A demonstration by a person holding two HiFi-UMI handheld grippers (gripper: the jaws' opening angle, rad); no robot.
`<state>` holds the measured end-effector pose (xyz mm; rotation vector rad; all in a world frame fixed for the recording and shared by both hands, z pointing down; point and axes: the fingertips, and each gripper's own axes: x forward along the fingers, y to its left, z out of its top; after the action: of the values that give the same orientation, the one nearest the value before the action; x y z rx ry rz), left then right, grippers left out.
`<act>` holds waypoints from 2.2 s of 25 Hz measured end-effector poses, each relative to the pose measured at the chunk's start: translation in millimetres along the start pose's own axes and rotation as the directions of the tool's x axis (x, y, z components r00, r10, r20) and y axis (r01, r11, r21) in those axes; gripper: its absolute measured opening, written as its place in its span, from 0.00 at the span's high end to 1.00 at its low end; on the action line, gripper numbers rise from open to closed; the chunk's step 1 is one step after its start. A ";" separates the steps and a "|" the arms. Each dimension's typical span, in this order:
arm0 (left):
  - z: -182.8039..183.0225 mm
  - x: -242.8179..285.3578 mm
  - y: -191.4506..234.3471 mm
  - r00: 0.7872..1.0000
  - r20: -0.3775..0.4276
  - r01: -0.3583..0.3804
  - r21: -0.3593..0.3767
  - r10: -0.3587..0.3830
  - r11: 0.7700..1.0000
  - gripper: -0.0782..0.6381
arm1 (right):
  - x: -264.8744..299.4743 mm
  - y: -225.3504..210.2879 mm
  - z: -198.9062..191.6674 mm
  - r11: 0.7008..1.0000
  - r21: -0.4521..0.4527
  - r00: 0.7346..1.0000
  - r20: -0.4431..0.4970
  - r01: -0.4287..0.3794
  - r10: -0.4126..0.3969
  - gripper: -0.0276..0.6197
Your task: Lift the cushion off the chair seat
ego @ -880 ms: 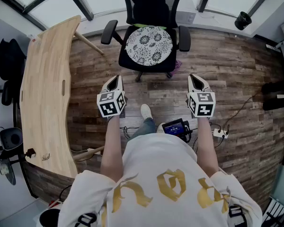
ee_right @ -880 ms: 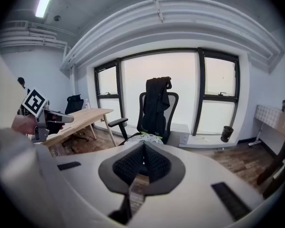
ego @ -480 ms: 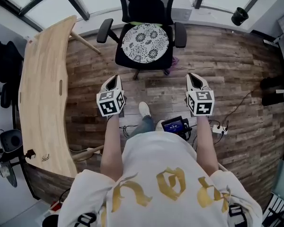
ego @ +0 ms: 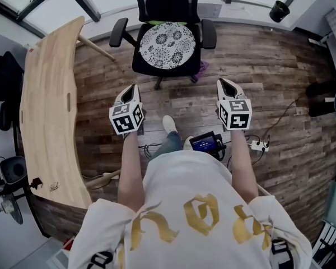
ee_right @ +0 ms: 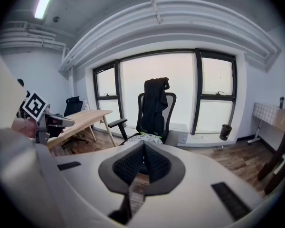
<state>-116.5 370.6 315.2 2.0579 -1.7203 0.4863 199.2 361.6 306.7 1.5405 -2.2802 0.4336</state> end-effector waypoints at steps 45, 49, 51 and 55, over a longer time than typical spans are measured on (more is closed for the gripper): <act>63.8 320.8 108.9 0.975 -0.195 0.102 -0.053 -0.111 0.993 0.88 | 298.0 -65.6 36.3 0.979 0.148 0.969 -0.224 0.137 -0.102 0.94; 62.2 328.6 108.2 0.970 -0.213 0.108 -0.061 -0.119 0.992 0.88 | 308.3 -64.9 32.1 0.982 0.142 0.966 -0.243 0.126 -0.088 0.94; 60.7 329.7 108.9 0.968 -0.220 0.112 -0.058 -0.122 0.992 0.88 | 316.9 -62.8 31.6 0.987 0.117 0.964 -0.254 0.111 -0.078 0.94; 54.7 329.8 114.3 0.964 -0.240 0.107 -0.045 -0.115 0.993 0.88 | 337.8 -56.5 33.9 0.997 0.059 0.962 -0.270 0.059 -0.041 0.94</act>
<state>-170.6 47.7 447.8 1.9681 -1.4536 0.6411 131.3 48.5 432.2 1.4664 -2.0331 0.6673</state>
